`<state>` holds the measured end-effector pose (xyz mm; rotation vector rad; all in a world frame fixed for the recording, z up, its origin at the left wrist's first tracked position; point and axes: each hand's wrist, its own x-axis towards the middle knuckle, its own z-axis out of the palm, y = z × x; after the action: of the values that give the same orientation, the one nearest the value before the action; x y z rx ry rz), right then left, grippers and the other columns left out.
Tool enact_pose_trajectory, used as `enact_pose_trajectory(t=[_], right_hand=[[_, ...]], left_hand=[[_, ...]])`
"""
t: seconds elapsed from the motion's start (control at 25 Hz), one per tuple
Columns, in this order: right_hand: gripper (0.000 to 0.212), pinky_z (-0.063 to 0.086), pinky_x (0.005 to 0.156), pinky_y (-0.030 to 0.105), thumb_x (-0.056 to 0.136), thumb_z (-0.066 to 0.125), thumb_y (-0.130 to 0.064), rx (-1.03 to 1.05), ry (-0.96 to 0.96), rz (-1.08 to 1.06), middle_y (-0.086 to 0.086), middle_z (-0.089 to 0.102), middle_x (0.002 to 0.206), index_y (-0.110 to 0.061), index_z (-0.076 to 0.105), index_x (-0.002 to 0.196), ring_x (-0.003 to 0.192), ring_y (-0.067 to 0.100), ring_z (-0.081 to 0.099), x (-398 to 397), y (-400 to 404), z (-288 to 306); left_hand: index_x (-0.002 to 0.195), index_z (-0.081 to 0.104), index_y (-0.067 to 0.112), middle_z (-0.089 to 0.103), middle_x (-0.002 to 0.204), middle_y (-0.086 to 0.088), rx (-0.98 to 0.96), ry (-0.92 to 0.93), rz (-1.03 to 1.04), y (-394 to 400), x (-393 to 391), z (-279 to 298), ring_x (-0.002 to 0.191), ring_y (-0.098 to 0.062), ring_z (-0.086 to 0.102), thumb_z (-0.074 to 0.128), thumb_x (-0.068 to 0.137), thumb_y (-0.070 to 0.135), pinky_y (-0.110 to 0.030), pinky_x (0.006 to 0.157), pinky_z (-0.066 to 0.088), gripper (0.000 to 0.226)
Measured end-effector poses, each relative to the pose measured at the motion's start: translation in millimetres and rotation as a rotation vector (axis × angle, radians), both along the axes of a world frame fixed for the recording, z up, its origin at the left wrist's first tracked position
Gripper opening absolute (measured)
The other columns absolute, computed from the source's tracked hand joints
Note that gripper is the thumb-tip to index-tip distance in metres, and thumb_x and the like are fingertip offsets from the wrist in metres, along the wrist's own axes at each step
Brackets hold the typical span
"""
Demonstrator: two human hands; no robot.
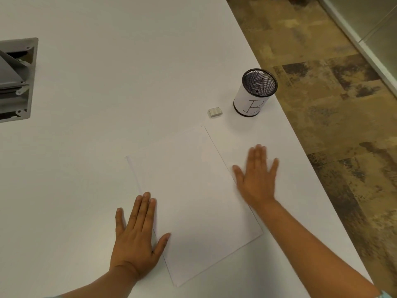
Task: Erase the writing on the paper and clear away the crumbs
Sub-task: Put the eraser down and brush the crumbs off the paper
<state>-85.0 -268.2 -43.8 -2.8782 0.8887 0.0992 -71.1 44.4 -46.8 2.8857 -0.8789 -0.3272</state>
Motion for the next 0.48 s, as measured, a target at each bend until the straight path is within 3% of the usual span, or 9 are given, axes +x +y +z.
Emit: enact_pose_trajectory(t=[0.12, 0.2, 0.28, 0.36, 0.48], right_hand=[[0.072, -0.006, 0.112, 0.051, 0.088, 0.013, -0.052, 0.006, -0.091, 0.029, 0.015, 0.005, 0.153, -0.003, 0.008, 0.141, 0.141, 0.025, -0.005, 0.4, 13.5, 6.1], [0.07, -0.005, 0.112, 0.049, 0.089, 0.019, -0.051, 0.087, -0.157, 0.322, 0.013, 0.008, 0.151, -0.006, 0.012, 0.142, 0.14, 0.027, 0.001, -3.7, 55.3, 4.5], [0.068, -0.002, 0.111, 0.049, 0.09, 0.022, -0.052, 0.076, -0.104, 0.597, 0.009, 0.011, 0.151, -0.01, 0.014, 0.142, 0.14, 0.025, 0.006, -16.0, 85.8, -3.2], [0.067, -0.001, 0.113, 0.049, 0.09, 0.022, -0.052, 0.053, -0.071, 0.545, 0.008, 0.014, 0.151, -0.009, 0.017, 0.142, 0.14, 0.025, 0.009, -13.7, 69.1, -6.7], [0.072, -0.006, 0.112, 0.05, 0.087, 0.017, -0.053, 0.008, -0.013, 0.207, 0.011, 0.007, 0.153, -0.007, 0.01, 0.142, 0.14, 0.021, -0.004, -7.8, 10.0, -4.1]], left_hand=[[0.145, 0.017, 0.006, 0.021, 0.152, -0.011, 0.0, 0.006, -0.005, -1.4, -0.1, 0.4, 0.141, -0.022, 0.008, 0.014, 0.091, 0.059, -0.053, 0.109, 0.007, 0.076], [0.146, 0.017, 0.007, 0.02, 0.153, -0.011, 0.008, 0.002, -0.007, -1.0, -0.3, 0.3, 0.141, -0.022, 0.008, 0.014, 0.091, 0.06, -0.053, 0.109, 0.006, 0.076], [0.145, 0.018, 0.007, 0.02, 0.153, -0.01, 0.011, 0.001, -0.004, -0.9, -1.0, 0.6, 0.142, -0.022, 0.007, 0.014, 0.09, 0.06, -0.053, 0.109, 0.006, 0.077], [0.145, 0.018, 0.006, 0.02, 0.153, -0.01, 0.008, 0.001, -0.005, -0.2, -1.0, 0.2, 0.142, -0.022, 0.007, 0.014, 0.091, 0.059, -0.053, 0.11, 0.006, 0.076], [0.145, 0.018, 0.006, 0.02, 0.153, -0.011, -0.001, 0.002, -0.01, 0.0, -0.6, 0.1, 0.142, -0.022, 0.008, 0.013, 0.091, 0.059, -0.052, 0.11, 0.005, 0.076]])
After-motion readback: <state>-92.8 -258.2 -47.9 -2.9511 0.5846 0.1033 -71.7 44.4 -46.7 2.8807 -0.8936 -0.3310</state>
